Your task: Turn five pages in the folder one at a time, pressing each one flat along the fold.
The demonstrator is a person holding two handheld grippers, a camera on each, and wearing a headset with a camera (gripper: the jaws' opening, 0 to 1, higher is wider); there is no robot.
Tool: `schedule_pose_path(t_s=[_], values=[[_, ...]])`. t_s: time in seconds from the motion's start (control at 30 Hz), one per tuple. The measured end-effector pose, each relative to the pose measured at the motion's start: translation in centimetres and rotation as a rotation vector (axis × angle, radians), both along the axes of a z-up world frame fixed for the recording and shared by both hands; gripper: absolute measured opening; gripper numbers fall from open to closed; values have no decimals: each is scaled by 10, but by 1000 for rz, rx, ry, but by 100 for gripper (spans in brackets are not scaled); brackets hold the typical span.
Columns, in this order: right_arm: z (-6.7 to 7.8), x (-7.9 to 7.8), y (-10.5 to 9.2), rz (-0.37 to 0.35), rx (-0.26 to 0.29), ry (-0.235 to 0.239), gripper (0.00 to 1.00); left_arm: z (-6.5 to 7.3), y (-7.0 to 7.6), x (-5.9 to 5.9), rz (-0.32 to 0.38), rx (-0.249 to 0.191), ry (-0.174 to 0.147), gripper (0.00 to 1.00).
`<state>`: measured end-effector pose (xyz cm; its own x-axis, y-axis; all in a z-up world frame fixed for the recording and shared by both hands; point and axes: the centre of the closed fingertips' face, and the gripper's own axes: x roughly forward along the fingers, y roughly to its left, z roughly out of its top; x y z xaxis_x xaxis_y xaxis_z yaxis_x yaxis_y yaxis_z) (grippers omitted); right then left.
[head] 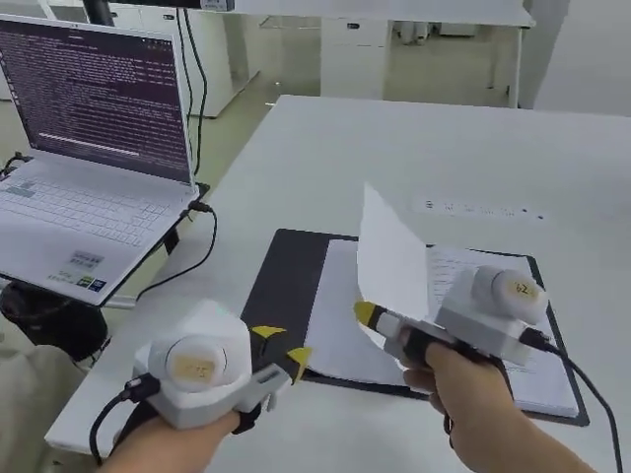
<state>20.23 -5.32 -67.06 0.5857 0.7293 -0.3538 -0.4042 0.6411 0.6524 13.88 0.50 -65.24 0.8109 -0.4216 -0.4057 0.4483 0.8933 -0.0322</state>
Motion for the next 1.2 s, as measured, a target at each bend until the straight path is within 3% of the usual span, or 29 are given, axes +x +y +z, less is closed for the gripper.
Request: schedule_pose_path(t_s=[0.23, 0.47, 1.13, 1.2], values=[[-24, 2, 19, 18, -58, 33, 0, 12, 18, -7, 20, 0, -15, 20], [-39, 5, 29, 29, -97, 57, 0, 18, 31, -11, 49, -2, -23, 20], [-111, 4, 46, 73, -288, 118, 0, 9, 55, -32, 125, -14, 18, 18], [-117, 4, 47, 72, -287, 126, 0, 6, 58, -34, 136, -15, 24, 18]])
